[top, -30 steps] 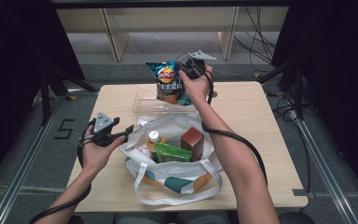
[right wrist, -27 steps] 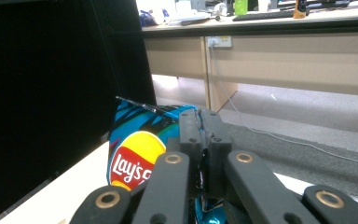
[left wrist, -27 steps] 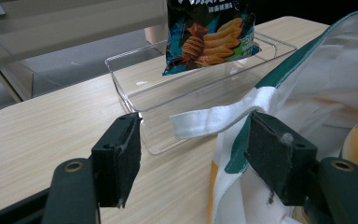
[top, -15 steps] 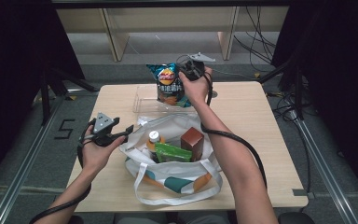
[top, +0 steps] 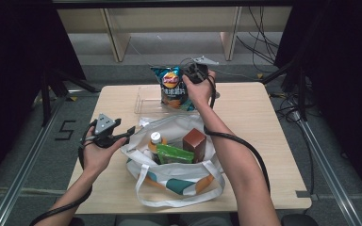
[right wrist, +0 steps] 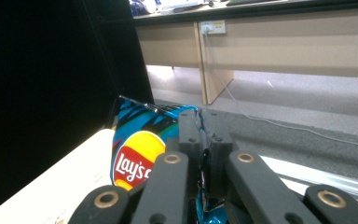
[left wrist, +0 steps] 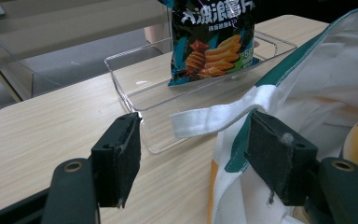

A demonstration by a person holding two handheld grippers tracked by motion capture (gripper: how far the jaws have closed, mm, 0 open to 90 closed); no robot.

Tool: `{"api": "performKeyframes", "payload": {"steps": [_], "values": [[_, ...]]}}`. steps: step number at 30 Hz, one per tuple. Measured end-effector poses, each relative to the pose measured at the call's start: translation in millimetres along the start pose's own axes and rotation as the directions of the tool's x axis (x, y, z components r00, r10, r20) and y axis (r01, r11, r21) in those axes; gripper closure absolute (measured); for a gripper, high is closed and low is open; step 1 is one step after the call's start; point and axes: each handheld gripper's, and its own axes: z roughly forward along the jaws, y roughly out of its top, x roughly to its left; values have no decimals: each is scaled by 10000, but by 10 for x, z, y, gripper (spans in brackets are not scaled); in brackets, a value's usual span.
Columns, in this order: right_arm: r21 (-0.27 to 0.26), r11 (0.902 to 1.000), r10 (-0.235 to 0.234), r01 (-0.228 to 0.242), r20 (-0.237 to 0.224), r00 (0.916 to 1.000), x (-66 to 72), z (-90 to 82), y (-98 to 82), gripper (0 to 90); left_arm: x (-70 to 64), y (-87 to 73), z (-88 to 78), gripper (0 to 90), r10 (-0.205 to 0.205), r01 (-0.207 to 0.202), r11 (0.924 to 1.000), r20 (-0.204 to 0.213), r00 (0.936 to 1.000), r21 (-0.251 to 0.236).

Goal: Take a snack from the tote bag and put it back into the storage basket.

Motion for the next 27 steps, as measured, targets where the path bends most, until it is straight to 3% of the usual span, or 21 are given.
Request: {"api": "performKeyframes", "payload": {"steps": [5, 12, 14, 15, 20, 21, 27], "values": [[140, 9995, 263, -266, 174, 9995, -45, -30, -27, 877, -1, -2, 6, 344, 10, -10, 10000, 56, 10000, -30], [225, 9997, -89, 80, 400, 9992, -138, -72, -49, 864, -5, -2, 7, 343, 8, -8, 10000, 78, 10000, -32], [239, 9996, 119, -131, 469, 9988, -141, -91, -60, 860, -5, -2, 8, 342, 4, -3, 10000, 77, 10000, -36], [244, 9997, -65, 54, 454, 9989, -164, -96, -60, 860, -5, -2, 8, 342, 4, -3, 10000, 77, 10000, -36], [274, 9996, 100, -116, 574, 9983, -209, -146, -55, 855, -13, -3, 8, 342, 21, -21, 10000, 39, 10000, 2], [290, 9995, -124, 105, 664, 9977, -228, -152, -51, 855, -14, -3, 8, 342, 26, -26, 10000, 39, 10000, 7], [346, 9992, -233, 207, 780, 9967, -268, -204, -42, 844, -17, -2, 8, 342, 38, -38, 10000, 31, 10000, 11]]}}
